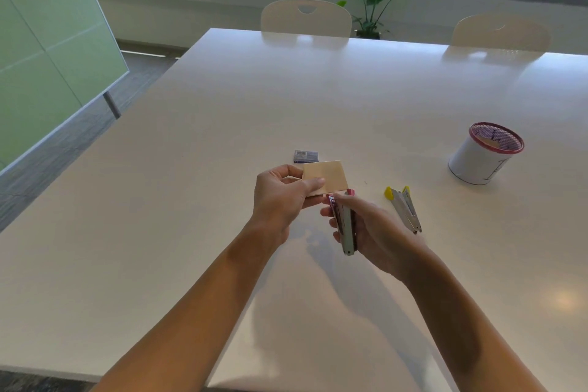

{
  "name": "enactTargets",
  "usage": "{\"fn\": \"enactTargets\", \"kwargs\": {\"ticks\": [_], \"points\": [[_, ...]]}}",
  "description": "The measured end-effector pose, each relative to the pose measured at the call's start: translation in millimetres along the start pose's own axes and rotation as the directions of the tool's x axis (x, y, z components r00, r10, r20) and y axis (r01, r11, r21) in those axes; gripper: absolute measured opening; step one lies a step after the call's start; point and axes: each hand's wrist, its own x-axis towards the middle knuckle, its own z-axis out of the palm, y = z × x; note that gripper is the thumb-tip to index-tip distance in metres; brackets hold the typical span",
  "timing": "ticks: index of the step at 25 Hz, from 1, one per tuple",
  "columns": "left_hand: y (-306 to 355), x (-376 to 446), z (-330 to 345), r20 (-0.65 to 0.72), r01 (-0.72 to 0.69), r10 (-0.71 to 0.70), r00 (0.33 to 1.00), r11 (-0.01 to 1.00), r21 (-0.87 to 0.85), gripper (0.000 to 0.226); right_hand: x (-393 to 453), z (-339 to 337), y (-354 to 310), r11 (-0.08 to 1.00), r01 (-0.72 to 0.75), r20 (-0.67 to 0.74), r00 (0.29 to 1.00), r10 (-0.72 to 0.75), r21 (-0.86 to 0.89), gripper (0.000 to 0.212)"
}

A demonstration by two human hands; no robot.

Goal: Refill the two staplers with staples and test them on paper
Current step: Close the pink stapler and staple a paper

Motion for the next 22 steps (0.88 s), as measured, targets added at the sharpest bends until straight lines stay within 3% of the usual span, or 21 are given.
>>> {"fn": "enactTargets", "kwargs": {"ticks": [5, 10, 16, 22], "points": [[0.6, -2.9, 4.0, 0.003, 0.002, -0.002, 1.0, 1.0, 0.023, 0.019, 0.3, 3.7, -4.5, 0.987, -0.096, 0.012, 0.995, 0.096, 0.126, 0.064], [-1.1, -5.8, 4.8, -0.013, -0.01, 0.011, 1.0, 0.999, 0.038, 0.018, -3.5, 6.3, -5.5, 0.927, -0.112, 0.093, 0.992, 0.083, 0.359, 0.044], [0.9, -6.6, 3.8, -0.022, -0.051, 0.052, 0.998, 0.997, 0.064, 0.02, -8.5, 4.5, -9.6, 0.863, -0.18, 0.141, 0.982, 0.127, 0.472, 0.034], [2.9, -4.4, 2.6, -0.023, -0.076, 0.078, 0.997, 0.991, 0.107, 0.019, -8.9, 2.5, -8.1, 0.845, -0.223, 0.201, 0.969, 0.141, 0.486, 0.043]]}}
